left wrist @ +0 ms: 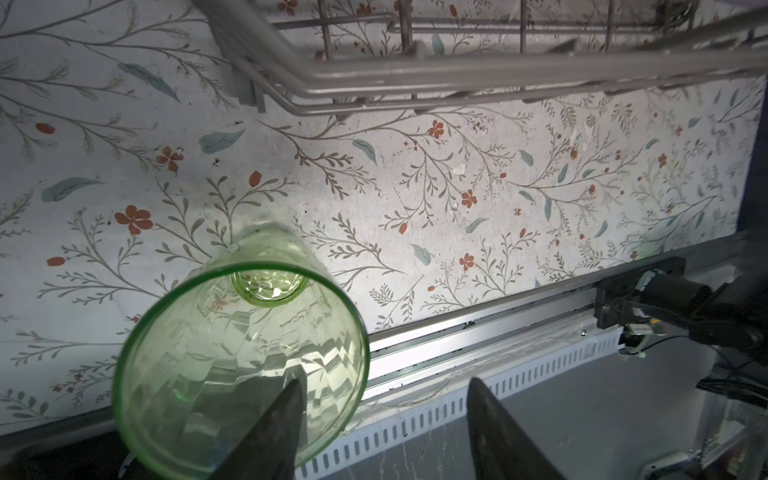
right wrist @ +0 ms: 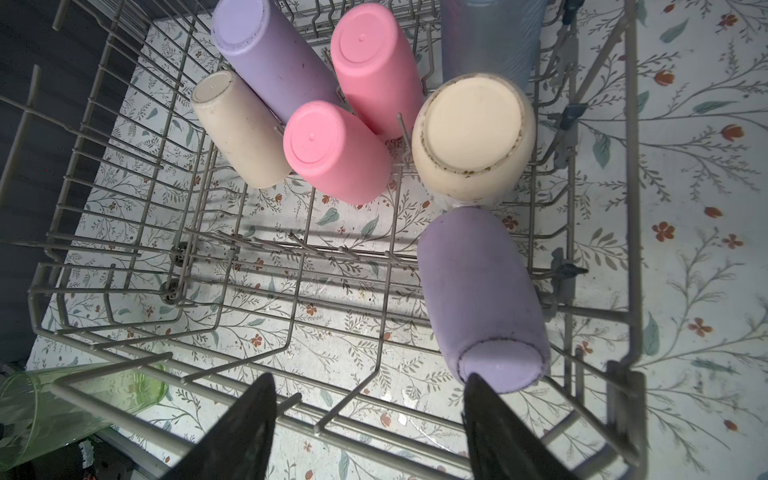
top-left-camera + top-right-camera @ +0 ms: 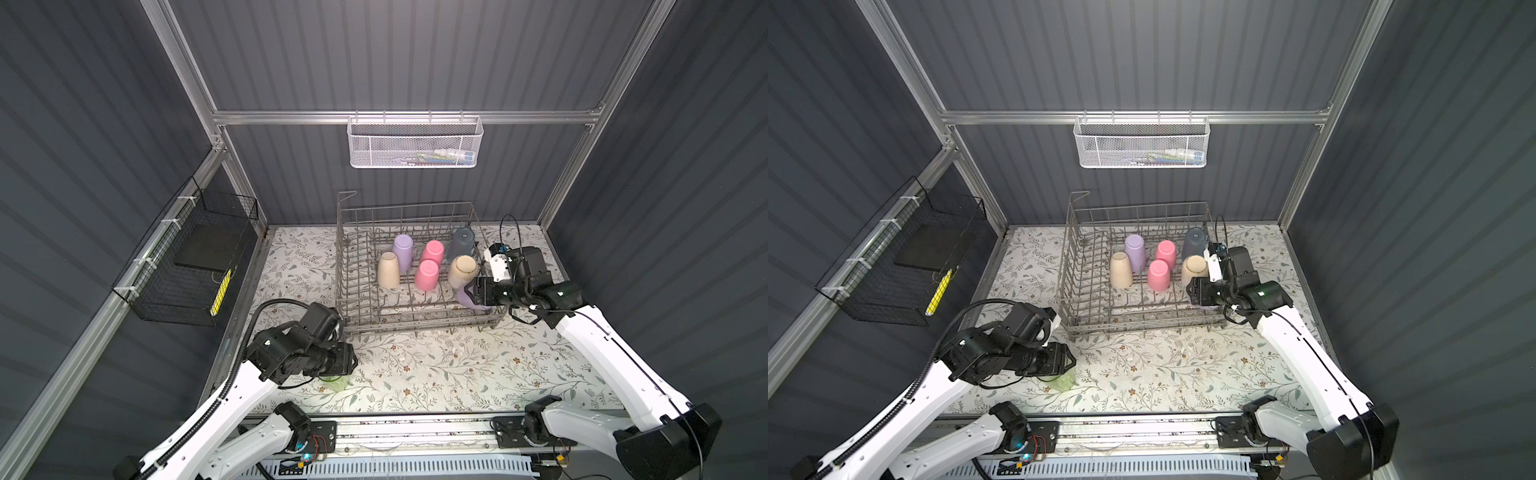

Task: Load the cups into the dish rack
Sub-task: 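Grasp the green glass cup by its rim with the left gripper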

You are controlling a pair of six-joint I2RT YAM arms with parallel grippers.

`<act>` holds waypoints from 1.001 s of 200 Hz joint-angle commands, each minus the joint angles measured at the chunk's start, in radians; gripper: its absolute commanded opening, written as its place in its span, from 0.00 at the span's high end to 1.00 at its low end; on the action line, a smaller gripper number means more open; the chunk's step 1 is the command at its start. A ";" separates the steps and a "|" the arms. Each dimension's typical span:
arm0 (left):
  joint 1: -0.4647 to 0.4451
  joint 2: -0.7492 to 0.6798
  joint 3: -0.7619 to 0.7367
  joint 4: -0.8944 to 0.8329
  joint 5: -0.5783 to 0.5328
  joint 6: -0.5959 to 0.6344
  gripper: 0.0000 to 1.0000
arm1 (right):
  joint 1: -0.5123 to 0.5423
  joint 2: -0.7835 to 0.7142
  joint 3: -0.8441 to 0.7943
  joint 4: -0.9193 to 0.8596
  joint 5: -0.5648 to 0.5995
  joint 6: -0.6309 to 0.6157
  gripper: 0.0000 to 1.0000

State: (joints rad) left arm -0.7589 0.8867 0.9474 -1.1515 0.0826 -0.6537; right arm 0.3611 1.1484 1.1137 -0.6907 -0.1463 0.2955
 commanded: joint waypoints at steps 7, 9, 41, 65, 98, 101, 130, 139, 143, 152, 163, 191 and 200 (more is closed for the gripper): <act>-0.052 0.055 -0.016 0.015 -0.096 -0.062 0.38 | 0.003 0.007 -0.015 0.017 0.017 -0.006 0.28; -0.053 0.057 -0.018 0.016 -0.099 -0.065 0.38 | 0.003 0.006 -0.015 0.016 0.019 -0.007 0.28; -0.053 0.075 -0.028 0.017 -0.144 -0.080 0.42 | 0.003 0.004 -0.027 0.012 0.034 -0.015 0.28; -0.053 0.081 -0.052 0.033 -0.162 -0.100 0.47 | 0.001 0.010 -0.040 0.019 0.037 -0.018 0.27; -0.054 0.090 -0.087 0.042 -0.206 -0.124 0.52 | 0.002 0.020 -0.046 0.026 0.037 -0.015 0.27; -0.053 0.091 -0.088 0.040 -0.211 -0.128 0.53 | 0.001 0.019 -0.047 0.026 0.039 -0.015 0.27; -0.054 0.083 -0.105 0.062 -0.222 -0.139 0.61 | 0.002 0.017 -0.054 0.035 0.044 -0.015 0.27; -0.054 0.087 -0.110 0.066 -0.221 -0.141 0.63 | 0.002 0.018 -0.054 0.036 0.043 -0.013 0.27; -0.054 0.089 -0.111 0.068 -0.219 -0.140 0.64 | 0.001 0.019 -0.054 0.036 0.043 -0.013 0.27; -0.053 0.096 -0.114 0.068 -0.219 -0.139 0.67 | 0.001 0.019 -0.054 0.036 0.043 -0.012 0.27; -0.054 0.098 -0.119 0.067 -0.222 -0.139 0.70 | 0.001 0.019 -0.054 0.036 0.043 -0.010 0.27; -0.053 0.088 -0.110 0.058 -0.224 -0.136 0.81 | 0.000 0.016 -0.051 0.032 0.048 -0.009 0.27; -0.054 0.086 -0.102 0.051 -0.223 -0.135 0.84 | 0.001 0.013 -0.049 0.031 0.048 -0.009 0.27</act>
State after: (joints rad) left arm -0.8062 0.9798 0.8406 -1.0760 -0.1219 -0.7837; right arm 0.3611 1.1625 1.0676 -0.6628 -0.1104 0.2878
